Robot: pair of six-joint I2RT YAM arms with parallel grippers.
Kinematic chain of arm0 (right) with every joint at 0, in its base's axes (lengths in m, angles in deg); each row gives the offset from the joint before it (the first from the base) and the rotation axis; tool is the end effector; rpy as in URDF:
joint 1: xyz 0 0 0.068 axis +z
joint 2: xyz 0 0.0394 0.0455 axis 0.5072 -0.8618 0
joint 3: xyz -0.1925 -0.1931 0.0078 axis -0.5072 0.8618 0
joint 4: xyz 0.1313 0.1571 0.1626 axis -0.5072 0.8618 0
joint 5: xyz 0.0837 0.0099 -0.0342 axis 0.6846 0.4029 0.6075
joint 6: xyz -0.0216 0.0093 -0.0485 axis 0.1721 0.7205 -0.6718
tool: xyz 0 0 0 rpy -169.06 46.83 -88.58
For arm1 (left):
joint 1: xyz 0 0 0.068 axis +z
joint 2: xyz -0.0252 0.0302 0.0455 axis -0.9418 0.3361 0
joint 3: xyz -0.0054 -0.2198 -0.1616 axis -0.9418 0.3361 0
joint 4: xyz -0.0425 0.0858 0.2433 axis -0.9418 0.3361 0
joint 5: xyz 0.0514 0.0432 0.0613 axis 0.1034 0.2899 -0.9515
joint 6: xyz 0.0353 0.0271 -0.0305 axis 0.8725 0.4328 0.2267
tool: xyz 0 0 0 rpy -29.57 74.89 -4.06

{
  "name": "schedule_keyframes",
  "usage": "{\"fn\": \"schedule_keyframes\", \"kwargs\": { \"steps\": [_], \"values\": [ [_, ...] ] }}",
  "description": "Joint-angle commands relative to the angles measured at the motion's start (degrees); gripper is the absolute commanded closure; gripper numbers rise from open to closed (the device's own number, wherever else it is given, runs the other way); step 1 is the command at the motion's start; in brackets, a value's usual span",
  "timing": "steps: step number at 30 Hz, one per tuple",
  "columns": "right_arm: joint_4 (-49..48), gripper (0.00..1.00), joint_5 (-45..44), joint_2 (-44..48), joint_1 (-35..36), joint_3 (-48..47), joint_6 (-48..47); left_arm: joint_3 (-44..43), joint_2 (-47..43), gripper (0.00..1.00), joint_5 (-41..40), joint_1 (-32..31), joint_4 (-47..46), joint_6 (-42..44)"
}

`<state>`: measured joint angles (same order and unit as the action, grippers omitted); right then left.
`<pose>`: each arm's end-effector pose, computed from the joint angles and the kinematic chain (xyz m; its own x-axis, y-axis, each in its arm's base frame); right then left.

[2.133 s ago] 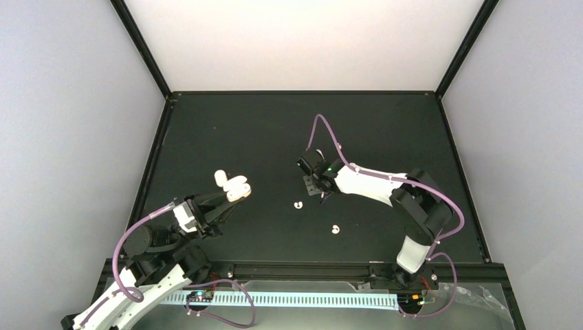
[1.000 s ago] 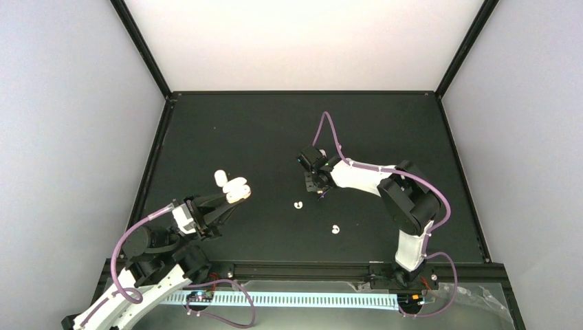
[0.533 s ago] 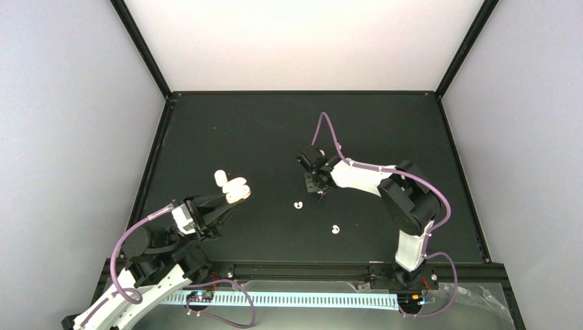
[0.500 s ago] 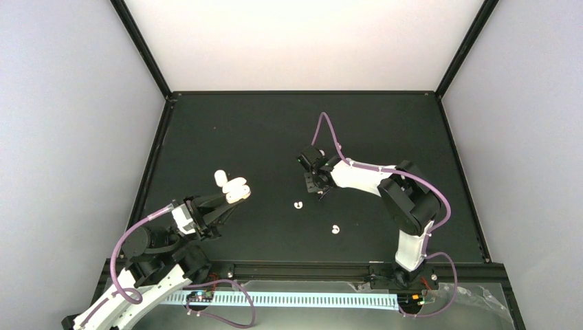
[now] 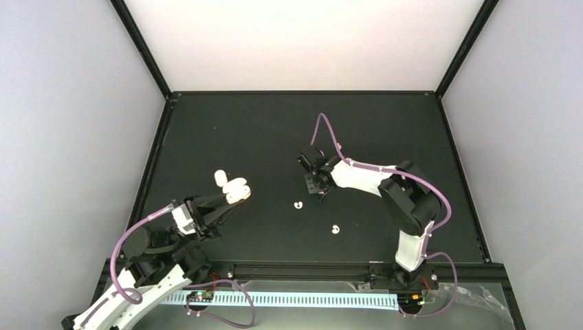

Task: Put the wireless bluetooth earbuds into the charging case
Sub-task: Pick up the earbud from the center of the board.

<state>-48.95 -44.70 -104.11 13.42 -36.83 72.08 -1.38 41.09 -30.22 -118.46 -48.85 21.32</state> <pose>0.2588 0.2385 0.1496 -0.8914 -0.2410 -0.3838 -0.2478 0.9683 -0.0325 0.0343 -0.0497 0.3231 0.3245 -0.3262 -0.8879 0.8465 0.5189 0.1188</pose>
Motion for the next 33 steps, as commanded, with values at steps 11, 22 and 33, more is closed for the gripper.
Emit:
{"fn": "schedule_keyframes", "kwargs": {
  "steps": [11, 22, 33],
  "values": [
    [2.6, 0.95, -0.2, 0.6, -0.2, 1.7, -0.8, -1.1, 0.7, 0.98, 0.8, 0.0, -0.6, -0.3],
    [-5.1, 0.99, -3.8, 13.5, -0.2, 5.2, 0.8, -0.8, 2.1, 0.98, 0.7, 0.0, -2.1, -0.4],
    [-24.7, 0.99, 4.7, 49.0, -0.1, 9.4, -8.8, -1.3, 10.5, 0.99, 5.7, 0.0, -18.7, 0.8]
  ]
}}
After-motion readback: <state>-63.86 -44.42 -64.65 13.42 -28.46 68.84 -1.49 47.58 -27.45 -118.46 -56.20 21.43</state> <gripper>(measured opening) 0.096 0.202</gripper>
